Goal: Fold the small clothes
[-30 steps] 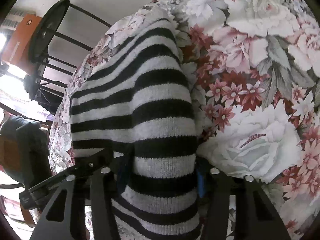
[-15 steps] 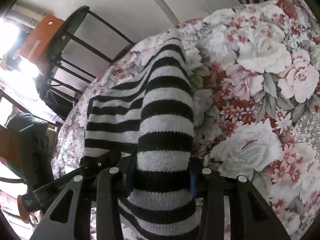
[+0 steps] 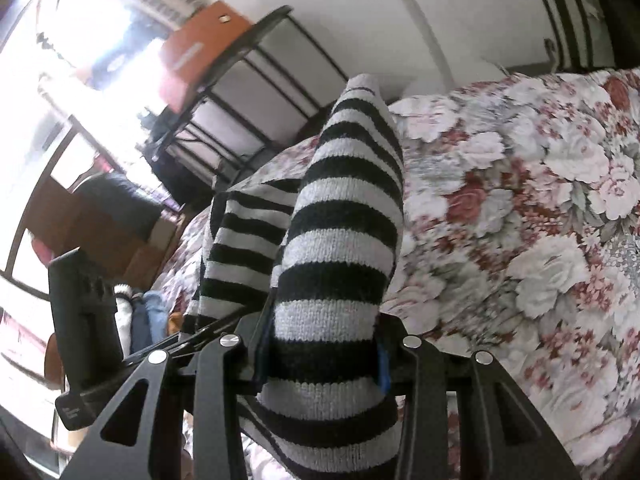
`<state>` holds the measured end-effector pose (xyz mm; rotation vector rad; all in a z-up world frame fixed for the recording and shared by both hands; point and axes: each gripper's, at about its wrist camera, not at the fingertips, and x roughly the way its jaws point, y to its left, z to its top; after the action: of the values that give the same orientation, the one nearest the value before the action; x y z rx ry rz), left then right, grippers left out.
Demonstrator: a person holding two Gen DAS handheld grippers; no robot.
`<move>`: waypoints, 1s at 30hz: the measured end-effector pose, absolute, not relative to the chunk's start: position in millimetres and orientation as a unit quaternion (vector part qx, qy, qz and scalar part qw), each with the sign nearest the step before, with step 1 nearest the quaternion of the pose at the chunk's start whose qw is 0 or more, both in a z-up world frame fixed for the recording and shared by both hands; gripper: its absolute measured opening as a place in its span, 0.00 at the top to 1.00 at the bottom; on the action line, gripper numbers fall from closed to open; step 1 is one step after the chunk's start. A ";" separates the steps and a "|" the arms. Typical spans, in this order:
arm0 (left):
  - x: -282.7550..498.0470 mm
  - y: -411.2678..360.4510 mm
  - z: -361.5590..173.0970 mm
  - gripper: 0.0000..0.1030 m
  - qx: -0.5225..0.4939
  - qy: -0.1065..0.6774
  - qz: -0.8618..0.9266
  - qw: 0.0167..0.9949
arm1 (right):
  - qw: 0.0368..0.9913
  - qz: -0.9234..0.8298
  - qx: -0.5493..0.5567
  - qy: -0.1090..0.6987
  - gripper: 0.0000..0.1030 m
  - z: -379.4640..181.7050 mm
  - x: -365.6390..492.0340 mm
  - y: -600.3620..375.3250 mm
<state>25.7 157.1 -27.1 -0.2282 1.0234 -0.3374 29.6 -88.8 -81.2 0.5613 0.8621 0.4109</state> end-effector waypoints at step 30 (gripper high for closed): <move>-44.1 218.1 51.1 0.68 -0.113 0.420 -0.124 0.892 | 0.849 0.281 0.265 0.360 0.62 -10.9 -19.0 -24.8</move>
<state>-44.1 218.1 51.1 -0.2335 0.8711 -0.2567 -19.0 -24.8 -10.9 0.5582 0.7577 0.5924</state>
